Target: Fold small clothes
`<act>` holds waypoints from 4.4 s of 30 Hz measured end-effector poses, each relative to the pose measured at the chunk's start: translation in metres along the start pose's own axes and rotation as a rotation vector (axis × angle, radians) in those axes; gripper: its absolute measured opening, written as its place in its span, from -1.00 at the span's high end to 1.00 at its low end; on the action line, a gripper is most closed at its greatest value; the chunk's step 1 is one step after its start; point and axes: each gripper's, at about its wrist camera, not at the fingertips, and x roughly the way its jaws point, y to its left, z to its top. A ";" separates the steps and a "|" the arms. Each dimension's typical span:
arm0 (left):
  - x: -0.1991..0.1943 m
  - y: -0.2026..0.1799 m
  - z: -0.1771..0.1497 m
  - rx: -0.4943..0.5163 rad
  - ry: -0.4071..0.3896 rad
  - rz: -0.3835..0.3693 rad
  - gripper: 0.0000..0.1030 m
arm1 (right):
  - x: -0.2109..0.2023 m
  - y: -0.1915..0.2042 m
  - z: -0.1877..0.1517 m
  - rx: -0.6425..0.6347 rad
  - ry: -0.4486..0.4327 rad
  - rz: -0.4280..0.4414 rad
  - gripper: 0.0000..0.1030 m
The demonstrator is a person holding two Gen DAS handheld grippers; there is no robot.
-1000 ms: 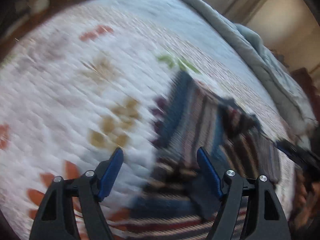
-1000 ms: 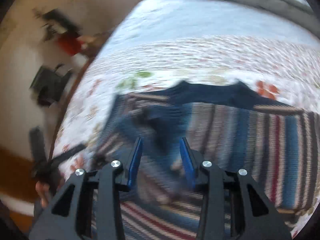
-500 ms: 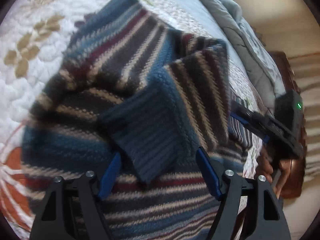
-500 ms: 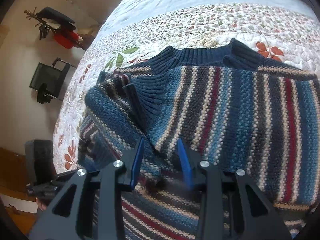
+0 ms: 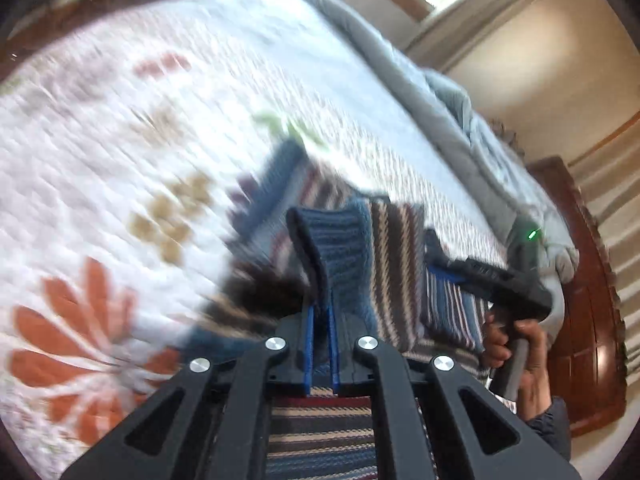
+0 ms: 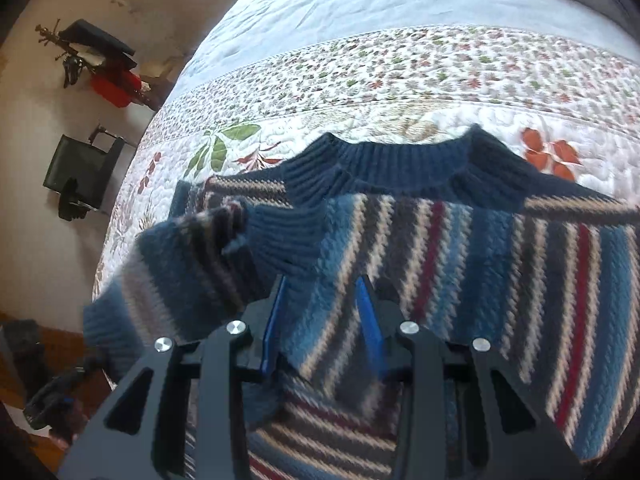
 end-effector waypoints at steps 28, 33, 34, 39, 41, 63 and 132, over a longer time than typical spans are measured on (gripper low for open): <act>-0.036 -0.064 0.027 0.140 -0.071 -0.090 0.82 | 0.007 0.025 -0.021 -0.049 0.075 0.158 0.12; 0.009 -0.136 0.013 0.228 0.003 -0.199 0.82 | -0.041 -0.002 -0.035 -0.083 0.001 0.002 0.09; 0.019 -0.151 0.009 0.242 0.021 -0.219 0.82 | -0.046 -0.008 -0.039 -0.089 -0.001 -0.031 0.09; 0.076 -0.204 -0.009 0.292 0.125 -0.253 0.80 | -0.070 -0.055 -0.057 -0.086 0.004 -0.174 0.09; 0.086 -0.208 -0.012 0.293 0.146 -0.246 0.79 | -0.074 -0.067 -0.063 -0.066 0.012 -0.174 0.09; 0.060 -0.027 0.015 0.133 0.145 0.173 0.24 | 0.025 0.049 -0.081 -0.169 0.304 0.045 0.54; 0.201 -0.212 -0.044 0.437 0.212 0.095 -0.05 | -0.259 0.046 0.032 -0.186 -0.248 0.109 0.88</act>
